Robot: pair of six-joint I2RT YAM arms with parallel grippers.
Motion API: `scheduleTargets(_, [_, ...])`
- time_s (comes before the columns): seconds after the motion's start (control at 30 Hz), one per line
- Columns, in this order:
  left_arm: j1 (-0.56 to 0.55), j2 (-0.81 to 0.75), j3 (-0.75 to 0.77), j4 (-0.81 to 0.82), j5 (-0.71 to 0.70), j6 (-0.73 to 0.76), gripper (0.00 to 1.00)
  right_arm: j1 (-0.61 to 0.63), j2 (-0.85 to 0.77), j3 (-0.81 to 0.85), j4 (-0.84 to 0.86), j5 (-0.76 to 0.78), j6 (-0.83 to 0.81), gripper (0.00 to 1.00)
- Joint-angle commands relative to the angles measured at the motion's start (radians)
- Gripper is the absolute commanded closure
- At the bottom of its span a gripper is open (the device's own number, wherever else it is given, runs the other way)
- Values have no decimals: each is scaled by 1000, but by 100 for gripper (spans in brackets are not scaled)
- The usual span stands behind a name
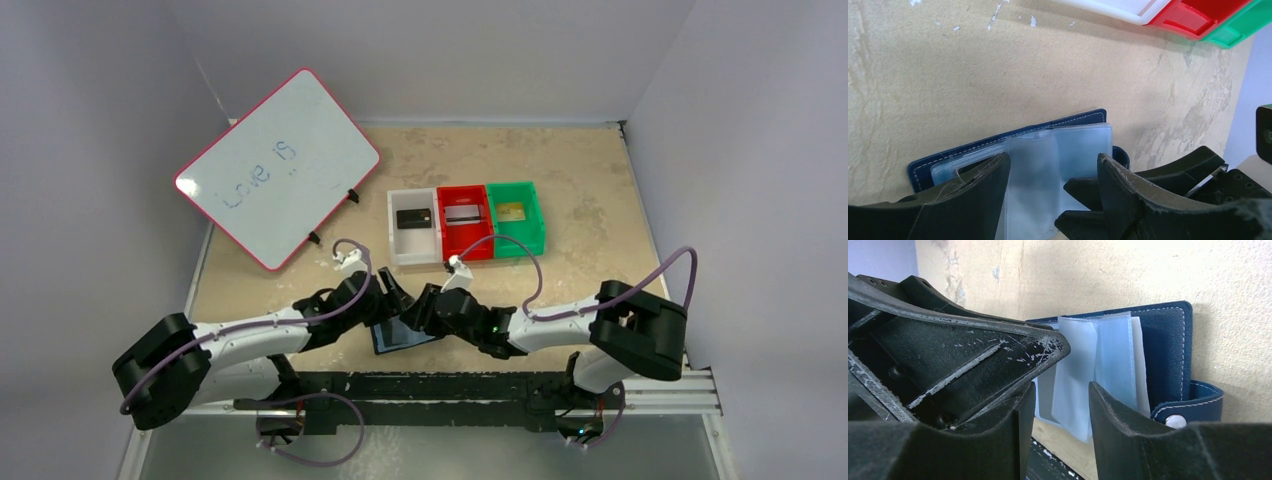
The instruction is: Take the credit cards out of the card holder
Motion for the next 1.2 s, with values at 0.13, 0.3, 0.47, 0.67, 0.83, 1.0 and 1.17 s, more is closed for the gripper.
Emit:
scheduleTargets(0.13, [-14,39,32,64,47,-26,35,1,-62,-5,-51,54,-39,58])
scheduleTargets(0.3, [-16,41,45,69,50,-26,36,8,-24,63,-207,80,-57,56])
scheduleTargets(0.47, [-20,62,58,82,59,-28,36,20,24,113,-244,81,-101,54])
scheduleTargets(0.67, [-25,58,70,75,54,-26,36,26,36,144,-303,117,-92,71])
scheduleTargets(0.83, [-27,32,81,27,29,-16,36,25,-2,62,-228,63,-41,87])
scheduleTargets(1.0, [-27,-14,96,-46,-9,0,35,7,-32,-41,-98,37,18,92])
scheduleTargets(1.17, [-27,-46,96,-85,-27,7,34,-29,-41,-132,35,-4,68,95])
